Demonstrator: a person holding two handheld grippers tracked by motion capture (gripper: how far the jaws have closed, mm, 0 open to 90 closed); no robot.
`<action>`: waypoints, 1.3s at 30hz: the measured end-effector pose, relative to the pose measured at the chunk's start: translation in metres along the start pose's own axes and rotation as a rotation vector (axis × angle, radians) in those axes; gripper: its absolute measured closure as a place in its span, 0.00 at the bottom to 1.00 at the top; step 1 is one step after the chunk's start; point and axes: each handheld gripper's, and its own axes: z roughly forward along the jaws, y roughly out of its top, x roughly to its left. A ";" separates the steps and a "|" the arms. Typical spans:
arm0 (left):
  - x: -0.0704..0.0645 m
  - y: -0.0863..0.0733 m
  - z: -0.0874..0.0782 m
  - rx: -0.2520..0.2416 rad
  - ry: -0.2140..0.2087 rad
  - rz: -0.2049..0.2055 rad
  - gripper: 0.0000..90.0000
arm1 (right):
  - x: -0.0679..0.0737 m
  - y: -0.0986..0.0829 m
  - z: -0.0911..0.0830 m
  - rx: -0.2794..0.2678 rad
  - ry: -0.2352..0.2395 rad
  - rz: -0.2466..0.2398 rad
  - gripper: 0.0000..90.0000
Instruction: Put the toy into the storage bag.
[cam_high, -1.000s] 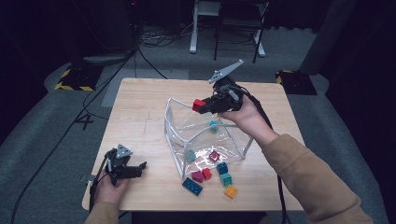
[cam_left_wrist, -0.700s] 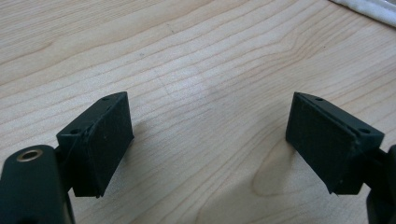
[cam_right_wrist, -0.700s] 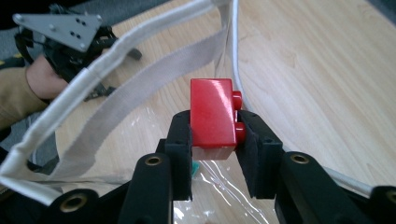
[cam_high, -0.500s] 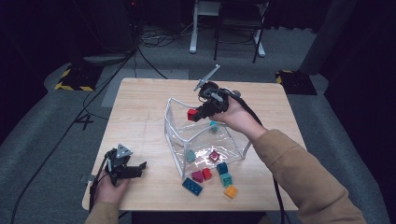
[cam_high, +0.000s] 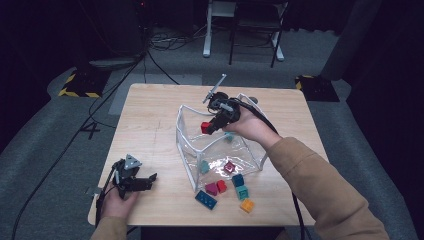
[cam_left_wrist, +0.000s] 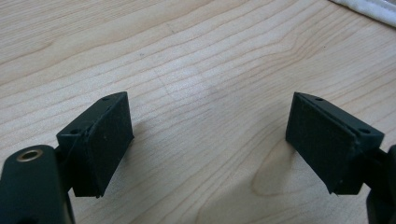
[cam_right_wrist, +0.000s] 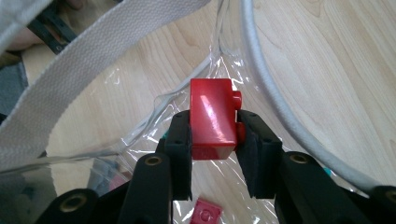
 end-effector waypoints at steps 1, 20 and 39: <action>0.000 0.000 0.000 0.000 0.000 0.000 0.17 | 0.001 -0.001 0.000 0.001 -0.002 -0.003 0.75; 0.000 0.000 0.000 0.000 0.000 0.000 0.17 | 0.005 -0.007 0.005 0.055 0.086 -0.012 0.66; 0.000 0.000 0.000 0.000 0.000 0.000 0.17 | 0.011 -0.027 -0.035 -0.182 -0.013 0.022 0.60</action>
